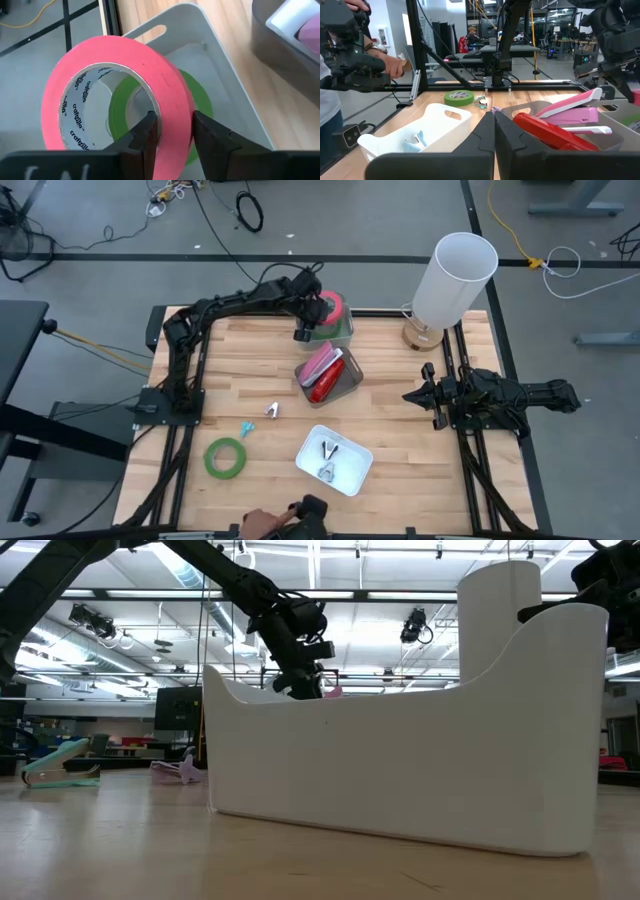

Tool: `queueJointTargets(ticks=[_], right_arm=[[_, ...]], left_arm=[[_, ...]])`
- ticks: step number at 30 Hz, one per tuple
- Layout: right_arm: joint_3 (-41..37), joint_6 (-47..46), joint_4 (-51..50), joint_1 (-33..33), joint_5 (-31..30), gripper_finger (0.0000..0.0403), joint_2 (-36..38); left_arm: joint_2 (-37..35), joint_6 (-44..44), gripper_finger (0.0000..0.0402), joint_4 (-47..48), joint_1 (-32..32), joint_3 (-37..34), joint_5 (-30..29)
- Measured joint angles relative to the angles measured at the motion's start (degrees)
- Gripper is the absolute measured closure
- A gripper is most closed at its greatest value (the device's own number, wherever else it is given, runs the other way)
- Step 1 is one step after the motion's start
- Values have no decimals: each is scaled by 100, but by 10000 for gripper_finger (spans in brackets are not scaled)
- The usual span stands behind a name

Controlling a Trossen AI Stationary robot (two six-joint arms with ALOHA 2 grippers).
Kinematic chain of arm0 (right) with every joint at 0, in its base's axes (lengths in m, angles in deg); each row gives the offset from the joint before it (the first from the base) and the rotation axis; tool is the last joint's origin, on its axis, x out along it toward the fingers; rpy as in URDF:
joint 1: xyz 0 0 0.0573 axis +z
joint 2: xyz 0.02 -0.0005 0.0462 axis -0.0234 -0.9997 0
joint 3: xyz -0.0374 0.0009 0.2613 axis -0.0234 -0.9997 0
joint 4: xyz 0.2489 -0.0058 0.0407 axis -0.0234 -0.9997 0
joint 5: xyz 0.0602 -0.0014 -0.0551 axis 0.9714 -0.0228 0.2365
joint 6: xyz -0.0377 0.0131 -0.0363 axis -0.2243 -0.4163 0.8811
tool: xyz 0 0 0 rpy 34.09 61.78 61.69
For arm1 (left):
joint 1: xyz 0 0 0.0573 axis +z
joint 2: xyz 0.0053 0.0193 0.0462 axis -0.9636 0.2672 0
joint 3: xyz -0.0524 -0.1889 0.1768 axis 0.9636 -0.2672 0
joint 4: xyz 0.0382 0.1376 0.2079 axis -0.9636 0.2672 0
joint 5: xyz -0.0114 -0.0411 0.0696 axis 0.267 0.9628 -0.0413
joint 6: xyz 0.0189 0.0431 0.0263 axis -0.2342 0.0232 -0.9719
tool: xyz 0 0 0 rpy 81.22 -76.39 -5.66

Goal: Pick and place Stapler, Stapler remover, tape
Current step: Put the pink tape into the gray bin, then put the light blue staple remover into the white bin

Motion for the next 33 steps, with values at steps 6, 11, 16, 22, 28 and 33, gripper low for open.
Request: queueJointTargets(ticks=[6, 11, 16, 22, 28, 33], right_arm=[[1, 0, 1, -2, -2, 401, 0], [2, 0, 1, 0, -2, 401, 0], [1, 0, 1, -1, -1, 401, 0], [2, -1, 0, -2, -1, 401, 0], [1, 0, 0, -1, -2, 401, 0], [0, 0, 2, -2, -2, 401, 0]], left_arm=[[0, 143, 253, 53, -72, 0, -126], [0, 160, 203, 60, -109, 0, -199], [0, 341, 163, 69, -174, 0, -462], [-48, 508, 152, 680, -233, 279, -959], [-52, 1335, 152, 2105, -227, 952, -794], [-55, 1751, 152, 2956, -231, 1358, -763]])
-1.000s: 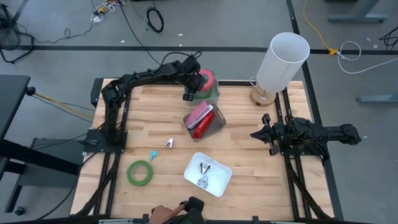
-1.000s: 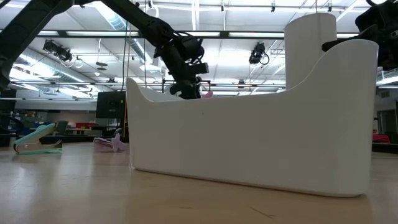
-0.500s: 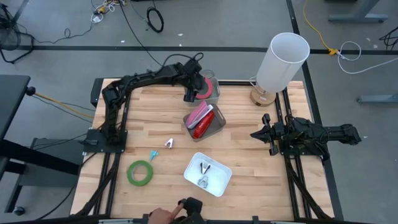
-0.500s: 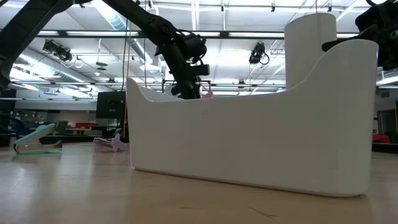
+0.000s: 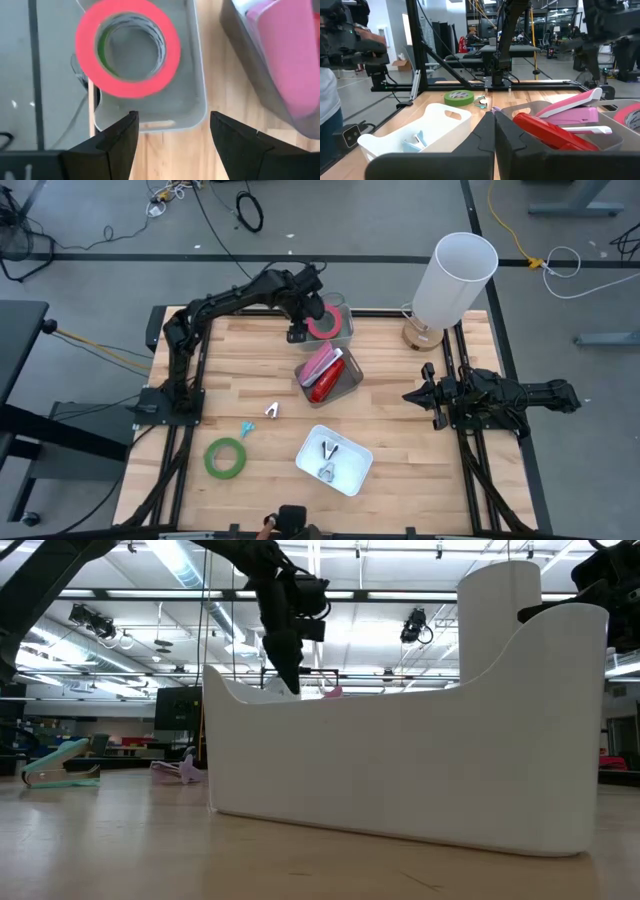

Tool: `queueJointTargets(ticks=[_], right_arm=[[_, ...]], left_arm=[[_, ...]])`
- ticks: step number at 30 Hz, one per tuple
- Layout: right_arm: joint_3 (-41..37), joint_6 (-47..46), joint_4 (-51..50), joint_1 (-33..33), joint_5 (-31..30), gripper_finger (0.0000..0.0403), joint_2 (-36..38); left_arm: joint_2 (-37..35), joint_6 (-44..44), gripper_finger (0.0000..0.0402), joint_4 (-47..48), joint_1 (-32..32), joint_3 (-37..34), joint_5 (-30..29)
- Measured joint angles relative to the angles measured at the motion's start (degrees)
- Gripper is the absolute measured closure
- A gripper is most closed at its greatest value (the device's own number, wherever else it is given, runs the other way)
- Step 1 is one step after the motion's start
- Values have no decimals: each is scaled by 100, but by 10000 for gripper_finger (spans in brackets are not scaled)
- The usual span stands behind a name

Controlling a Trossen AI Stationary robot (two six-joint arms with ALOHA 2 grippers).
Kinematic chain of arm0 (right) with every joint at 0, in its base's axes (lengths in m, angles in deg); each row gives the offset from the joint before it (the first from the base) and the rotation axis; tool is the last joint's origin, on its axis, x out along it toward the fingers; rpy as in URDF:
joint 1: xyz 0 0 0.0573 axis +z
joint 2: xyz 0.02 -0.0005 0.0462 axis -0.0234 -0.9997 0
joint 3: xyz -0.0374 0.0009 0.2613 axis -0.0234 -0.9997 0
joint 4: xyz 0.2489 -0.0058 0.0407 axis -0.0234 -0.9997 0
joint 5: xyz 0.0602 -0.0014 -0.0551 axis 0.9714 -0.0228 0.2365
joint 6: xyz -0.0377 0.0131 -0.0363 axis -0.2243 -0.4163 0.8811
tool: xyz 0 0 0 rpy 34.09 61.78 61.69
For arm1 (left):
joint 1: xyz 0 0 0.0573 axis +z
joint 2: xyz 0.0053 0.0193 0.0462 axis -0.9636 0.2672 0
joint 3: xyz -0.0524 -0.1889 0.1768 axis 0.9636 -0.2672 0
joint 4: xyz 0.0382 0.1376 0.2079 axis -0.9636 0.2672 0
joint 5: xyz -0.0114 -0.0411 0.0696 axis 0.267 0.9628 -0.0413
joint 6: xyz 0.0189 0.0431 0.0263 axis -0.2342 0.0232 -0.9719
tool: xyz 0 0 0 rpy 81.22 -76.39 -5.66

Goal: Pick and place Stapler, Stapler remover, tape
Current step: Put the light blue staple remover into the white bin

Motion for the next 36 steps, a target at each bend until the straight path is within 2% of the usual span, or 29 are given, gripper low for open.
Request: queueJointTargets(ticks=[9, 18, 23, 27, 36], right_arm=[[0, 0, -1, 0, 0, 401, 0], [1, -1, -1, 1, 1, 401, 0], [1, -1, -2, 1, 1, 401, 0], [0, -2, -2, 1, 1, 401, 0], [1, -1, -1, 1, 0, 401, 0]], left_arm=[[0, 659, 152, 473, -4, 111, 1], [0, 820, 152, 539, -308, 111, 8], [0, 820, 152, 382, -419, 111, 40], [-36, 948, 152, 173, -459, 103, 304], [-690, 1255, 152, -292, -575, 104, 329]])
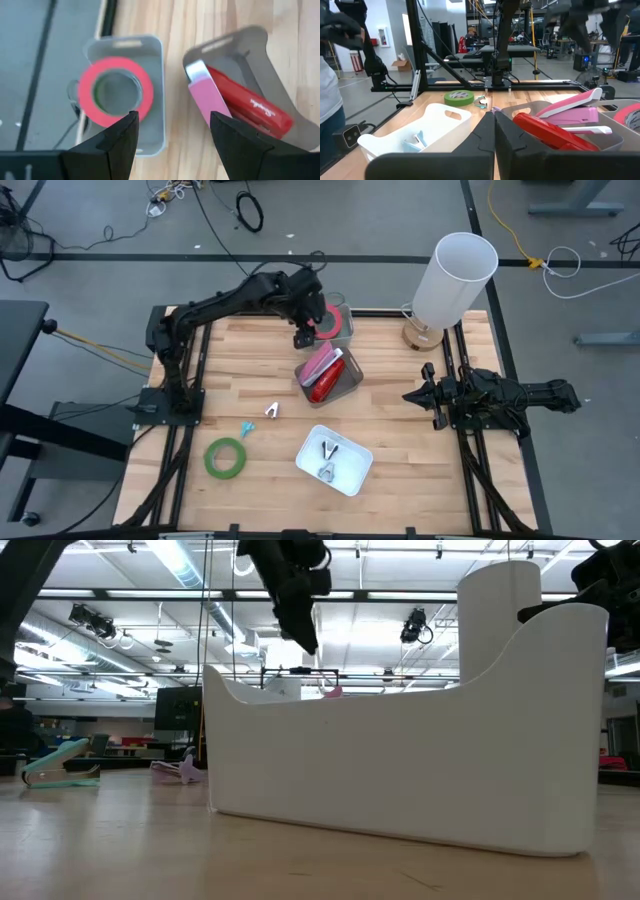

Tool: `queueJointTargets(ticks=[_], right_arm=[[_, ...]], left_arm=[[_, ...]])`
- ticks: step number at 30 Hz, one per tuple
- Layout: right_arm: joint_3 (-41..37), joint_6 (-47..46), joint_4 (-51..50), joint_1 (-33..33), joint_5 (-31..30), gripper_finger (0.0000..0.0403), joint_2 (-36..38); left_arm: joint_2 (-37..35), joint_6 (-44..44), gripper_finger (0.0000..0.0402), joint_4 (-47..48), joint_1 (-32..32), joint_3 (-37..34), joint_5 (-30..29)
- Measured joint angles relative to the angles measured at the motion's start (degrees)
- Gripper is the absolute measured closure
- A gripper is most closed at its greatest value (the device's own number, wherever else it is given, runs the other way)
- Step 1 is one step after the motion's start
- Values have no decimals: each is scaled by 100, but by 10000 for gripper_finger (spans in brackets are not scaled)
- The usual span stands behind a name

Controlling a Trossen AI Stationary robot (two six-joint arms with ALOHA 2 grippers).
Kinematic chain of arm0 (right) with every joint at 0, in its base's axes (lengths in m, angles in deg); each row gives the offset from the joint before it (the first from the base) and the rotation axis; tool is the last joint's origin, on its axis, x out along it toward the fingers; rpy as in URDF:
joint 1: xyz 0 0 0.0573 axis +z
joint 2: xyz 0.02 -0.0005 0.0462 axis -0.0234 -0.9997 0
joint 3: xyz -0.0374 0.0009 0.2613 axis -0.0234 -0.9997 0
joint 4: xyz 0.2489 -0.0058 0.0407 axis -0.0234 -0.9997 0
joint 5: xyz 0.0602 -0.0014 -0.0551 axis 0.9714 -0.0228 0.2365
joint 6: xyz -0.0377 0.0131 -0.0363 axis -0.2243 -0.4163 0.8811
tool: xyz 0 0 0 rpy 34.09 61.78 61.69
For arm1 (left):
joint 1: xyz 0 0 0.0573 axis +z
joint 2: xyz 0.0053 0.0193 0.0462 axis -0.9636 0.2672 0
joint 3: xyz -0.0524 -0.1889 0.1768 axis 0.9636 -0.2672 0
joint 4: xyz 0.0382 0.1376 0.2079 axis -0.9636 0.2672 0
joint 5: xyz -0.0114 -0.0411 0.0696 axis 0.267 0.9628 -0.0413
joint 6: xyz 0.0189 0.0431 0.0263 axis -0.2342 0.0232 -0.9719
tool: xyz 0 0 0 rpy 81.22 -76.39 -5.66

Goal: Pick and place Stapler, Stapler remover, tape
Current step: Put the light blue staple remover into the white bin

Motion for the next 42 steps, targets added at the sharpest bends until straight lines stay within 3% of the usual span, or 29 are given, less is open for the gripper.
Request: queueJointTargets(ticks=[7, 14, 22, 32, 42], right_arm=[[-1, -1, 1, 0, 0, 401, 0], [-1, 0, -1, 1, 2, 401, 0], [1, 1, 1, 1, 0, 401, 0], [-1, -1, 1, 1, 0, 401, 0], [-1, 0, 1, -1, 2, 401, 0]], left_arm=[[-390, 197, 152, -82, -46, -149, -27], [-1257, 445, 152, -1025, -202, -1499, -42], [-2094, 638, 152, -1261, -286, -2806, -288], [-2901, 1250, 152, -1618, -490, -3876, -408], [-3638, 1976, 152, -1572, -1155, -4825, -497]])
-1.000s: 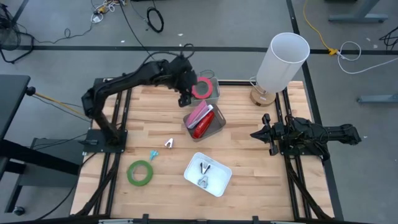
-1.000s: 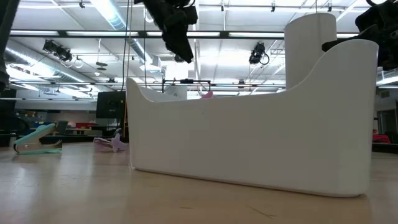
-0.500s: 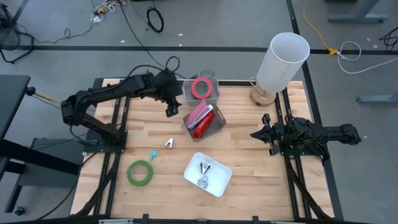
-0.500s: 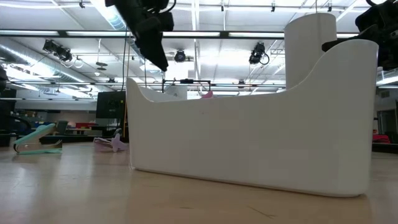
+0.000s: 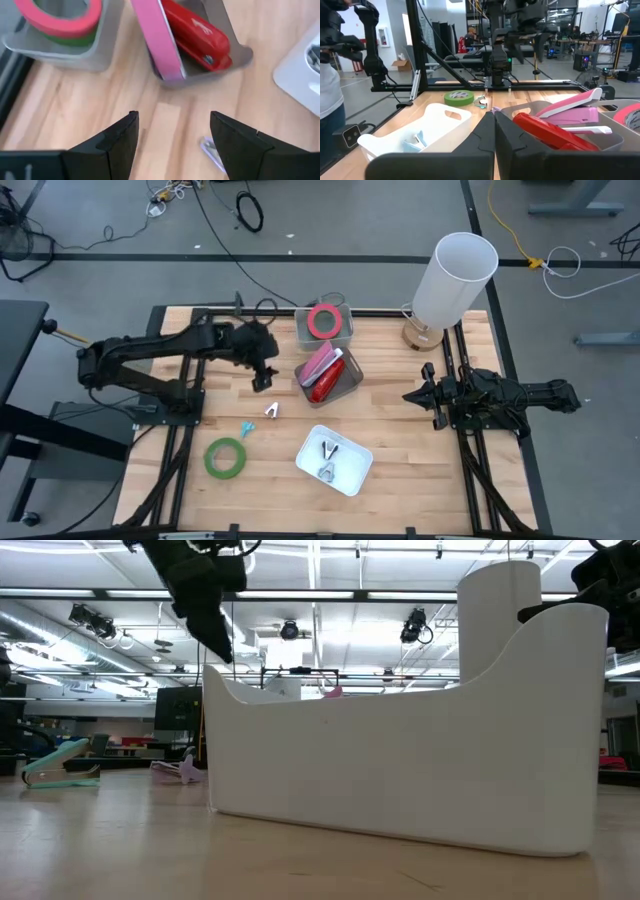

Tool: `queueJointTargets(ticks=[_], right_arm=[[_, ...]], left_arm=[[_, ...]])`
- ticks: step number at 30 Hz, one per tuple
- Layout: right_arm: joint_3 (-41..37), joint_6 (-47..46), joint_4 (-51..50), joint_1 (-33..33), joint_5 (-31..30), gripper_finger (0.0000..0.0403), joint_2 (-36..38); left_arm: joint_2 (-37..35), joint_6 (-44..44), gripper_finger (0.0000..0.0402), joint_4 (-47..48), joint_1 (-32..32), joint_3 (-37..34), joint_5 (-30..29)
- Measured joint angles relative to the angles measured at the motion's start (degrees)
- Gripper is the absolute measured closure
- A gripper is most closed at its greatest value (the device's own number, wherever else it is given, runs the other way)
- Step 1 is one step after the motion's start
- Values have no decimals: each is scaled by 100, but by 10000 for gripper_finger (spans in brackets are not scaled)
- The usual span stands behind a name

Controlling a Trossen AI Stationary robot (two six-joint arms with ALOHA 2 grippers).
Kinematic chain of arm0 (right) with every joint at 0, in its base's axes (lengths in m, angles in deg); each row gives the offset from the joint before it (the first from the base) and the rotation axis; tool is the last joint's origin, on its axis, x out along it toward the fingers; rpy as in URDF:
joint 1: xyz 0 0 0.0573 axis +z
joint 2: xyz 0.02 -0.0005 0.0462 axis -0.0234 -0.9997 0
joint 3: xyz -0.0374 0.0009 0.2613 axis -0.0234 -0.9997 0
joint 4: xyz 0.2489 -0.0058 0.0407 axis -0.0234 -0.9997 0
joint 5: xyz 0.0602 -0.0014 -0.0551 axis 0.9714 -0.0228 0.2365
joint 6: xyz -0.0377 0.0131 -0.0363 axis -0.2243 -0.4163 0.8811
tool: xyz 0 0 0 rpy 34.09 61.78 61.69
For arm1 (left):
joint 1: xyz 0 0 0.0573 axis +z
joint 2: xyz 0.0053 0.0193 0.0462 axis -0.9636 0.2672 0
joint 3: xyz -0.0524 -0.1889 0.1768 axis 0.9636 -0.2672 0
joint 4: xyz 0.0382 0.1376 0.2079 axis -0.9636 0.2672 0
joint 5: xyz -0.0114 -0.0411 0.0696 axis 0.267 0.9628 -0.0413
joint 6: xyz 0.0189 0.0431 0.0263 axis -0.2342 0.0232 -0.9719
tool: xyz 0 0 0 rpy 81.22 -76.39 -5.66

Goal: Pick and place Stapler, Stapler remover, tape
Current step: Put the light blue staple remover into the white bin

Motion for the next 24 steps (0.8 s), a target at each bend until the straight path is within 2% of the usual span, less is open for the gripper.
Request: queueJointTargets(ticks=[7, 17, 24], right_arm=[[0, -1, 0, 2, -2, 401, 0], [1, 1, 0, 2, -1, 401, 0], [0, 1, 0, 0, -2, 401, 0]], left_arm=[[-294, 864, 152, 215, -543, -414, -5], [-315, 1943, 152, 532, -1278, -704, 14], [-311, 2850, 152, 1087, -1828, -766, 16]])
